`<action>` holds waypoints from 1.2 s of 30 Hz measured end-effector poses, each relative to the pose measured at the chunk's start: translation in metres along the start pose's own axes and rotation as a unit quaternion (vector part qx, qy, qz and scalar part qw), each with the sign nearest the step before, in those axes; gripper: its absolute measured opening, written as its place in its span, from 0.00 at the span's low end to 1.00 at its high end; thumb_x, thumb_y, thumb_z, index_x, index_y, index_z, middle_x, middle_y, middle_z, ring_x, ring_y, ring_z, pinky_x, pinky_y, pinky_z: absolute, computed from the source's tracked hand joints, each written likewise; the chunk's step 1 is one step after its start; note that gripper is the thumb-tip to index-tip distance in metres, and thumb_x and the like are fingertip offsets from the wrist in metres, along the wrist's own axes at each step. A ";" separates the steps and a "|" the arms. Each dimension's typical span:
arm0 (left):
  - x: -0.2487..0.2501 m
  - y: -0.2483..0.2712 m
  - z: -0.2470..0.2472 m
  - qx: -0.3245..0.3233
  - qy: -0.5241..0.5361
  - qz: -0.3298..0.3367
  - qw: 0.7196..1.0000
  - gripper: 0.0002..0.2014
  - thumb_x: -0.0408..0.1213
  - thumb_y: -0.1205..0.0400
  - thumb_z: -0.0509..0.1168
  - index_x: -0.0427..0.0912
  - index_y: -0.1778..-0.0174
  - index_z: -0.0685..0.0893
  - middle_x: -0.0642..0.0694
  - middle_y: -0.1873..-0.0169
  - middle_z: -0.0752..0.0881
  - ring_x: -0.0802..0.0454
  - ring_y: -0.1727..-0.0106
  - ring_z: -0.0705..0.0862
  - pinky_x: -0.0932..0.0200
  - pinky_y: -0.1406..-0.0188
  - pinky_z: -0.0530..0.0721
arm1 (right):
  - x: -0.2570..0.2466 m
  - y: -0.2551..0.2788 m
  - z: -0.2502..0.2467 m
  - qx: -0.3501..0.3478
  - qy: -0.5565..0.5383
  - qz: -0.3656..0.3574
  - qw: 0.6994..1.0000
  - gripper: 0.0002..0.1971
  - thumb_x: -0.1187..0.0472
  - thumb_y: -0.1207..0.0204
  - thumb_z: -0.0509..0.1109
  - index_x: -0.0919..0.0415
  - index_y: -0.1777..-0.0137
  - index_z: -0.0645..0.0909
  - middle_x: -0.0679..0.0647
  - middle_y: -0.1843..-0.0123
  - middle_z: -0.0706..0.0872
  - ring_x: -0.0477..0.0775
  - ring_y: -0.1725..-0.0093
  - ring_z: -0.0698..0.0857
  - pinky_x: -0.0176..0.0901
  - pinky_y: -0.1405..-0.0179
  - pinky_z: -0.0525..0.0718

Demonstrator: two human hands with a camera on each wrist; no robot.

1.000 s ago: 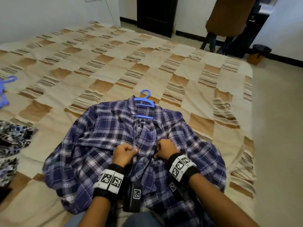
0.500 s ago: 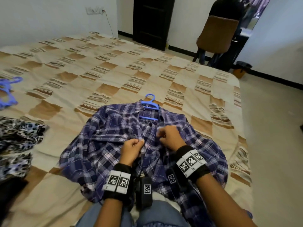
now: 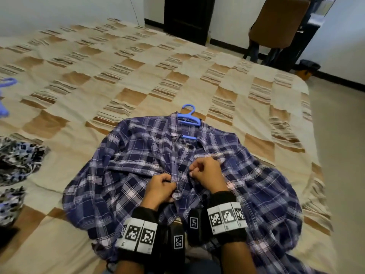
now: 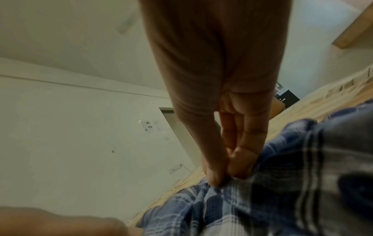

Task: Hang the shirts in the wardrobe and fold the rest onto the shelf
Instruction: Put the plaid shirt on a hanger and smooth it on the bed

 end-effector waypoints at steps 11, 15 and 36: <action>0.045 -0.023 -0.028 0.161 -0.048 0.091 0.982 0.16 0.46 0.26 0.73 0.41 0.49 0.82 0.47 0.62 0.87 0.47 0.58 0.88 0.48 0.50 0.87 | 0.012 -0.005 0.007 -0.103 -0.005 0.027 0.994 0.11 0.75 0.29 0.72 0.59 0.66 0.84 0.51 0.65 0.84 0.51 0.56 0.86 0.41 0.47 0.84; 0.040 -0.033 -0.013 0.161 -0.112 0.105 0.975 0.10 0.43 0.25 0.73 0.45 0.56 0.80 0.45 0.65 0.86 0.48 0.61 0.84 0.49 0.53 0.84 | 0.024 -0.008 -0.004 -0.115 -0.029 0.029 0.992 0.11 0.80 0.29 0.69 0.65 0.61 0.86 0.47 0.68 0.81 0.44 0.60 0.84 0.37 0.52 0.86; 0.056 -0.018 0.014 0.102 -0.237 0.153 0.954 0.06 0.35 0.22 0.68 0.42 0.65 0.81 0.52 0.72 0.79 0.49 0.65 0.79 0.58 0.62 0.75 | 0.035 -0.012 0.017 -0.082 0.054 0.061 0.993 0.15 0.68 0.31 0.76 0.51 0.73 0.79 0.45 0.69 0.83 0.49 0.61 0.85 0.48 0.47 0.86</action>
Point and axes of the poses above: each hand's wrist, its own y-axis away from the middle knuckle, its own z-axis out of the palm, x = y × z, the point moved 10 cm from there along -y, towards the middle knuckle
